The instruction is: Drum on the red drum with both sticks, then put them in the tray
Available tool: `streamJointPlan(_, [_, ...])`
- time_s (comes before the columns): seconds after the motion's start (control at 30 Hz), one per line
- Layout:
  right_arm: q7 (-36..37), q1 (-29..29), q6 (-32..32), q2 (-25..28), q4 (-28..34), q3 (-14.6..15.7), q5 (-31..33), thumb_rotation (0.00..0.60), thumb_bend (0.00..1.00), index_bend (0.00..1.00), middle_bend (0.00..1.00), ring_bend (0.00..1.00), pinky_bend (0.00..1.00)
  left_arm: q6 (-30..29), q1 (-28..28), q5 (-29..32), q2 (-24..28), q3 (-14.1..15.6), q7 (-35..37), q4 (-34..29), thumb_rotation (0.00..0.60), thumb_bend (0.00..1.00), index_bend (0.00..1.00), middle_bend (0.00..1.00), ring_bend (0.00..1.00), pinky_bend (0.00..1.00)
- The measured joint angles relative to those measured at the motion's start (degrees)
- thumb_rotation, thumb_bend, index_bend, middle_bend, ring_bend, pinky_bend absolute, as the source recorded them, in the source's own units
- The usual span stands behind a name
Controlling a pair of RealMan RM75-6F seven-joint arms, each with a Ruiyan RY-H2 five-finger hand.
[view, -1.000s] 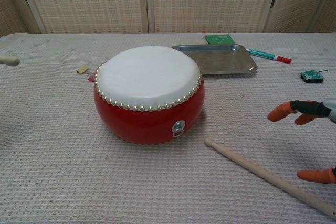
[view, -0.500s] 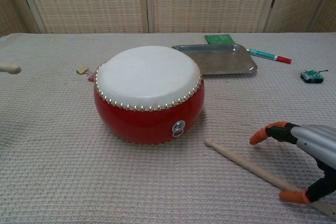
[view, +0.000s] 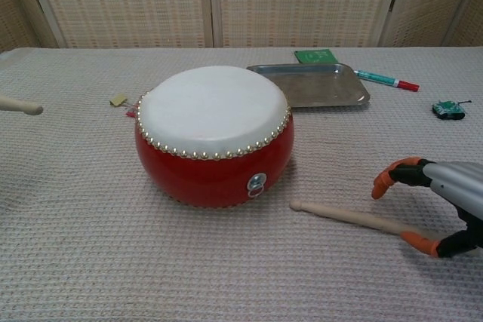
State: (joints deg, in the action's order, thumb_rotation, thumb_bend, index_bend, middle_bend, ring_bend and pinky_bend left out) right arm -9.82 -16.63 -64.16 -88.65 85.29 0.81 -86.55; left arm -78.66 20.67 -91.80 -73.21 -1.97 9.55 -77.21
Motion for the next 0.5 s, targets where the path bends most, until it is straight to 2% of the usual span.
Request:
streamJointPlan(0.17, [1.5,-1.9,2.1,-1.7,0.1,-0.4,0.1,0.6,0.31,0.37,0.19,0.07,0.23,0.1,0.0,0.2,0.2,0.0,0.4,0.0,0.6,0.81,1.0,1.0,1.0,1.0])
streamJointPlan(0.5, [-0.4,-4.0,1.7,-8.5,-6.9,-2.0,0.2,0.6,0.31,0.38,0.19,0.07,0.23,0.4,-0.1,0.6,0.2,0.1,1.7,1.2,0.6,0.8,1.0,1.0,1.0,1.0])
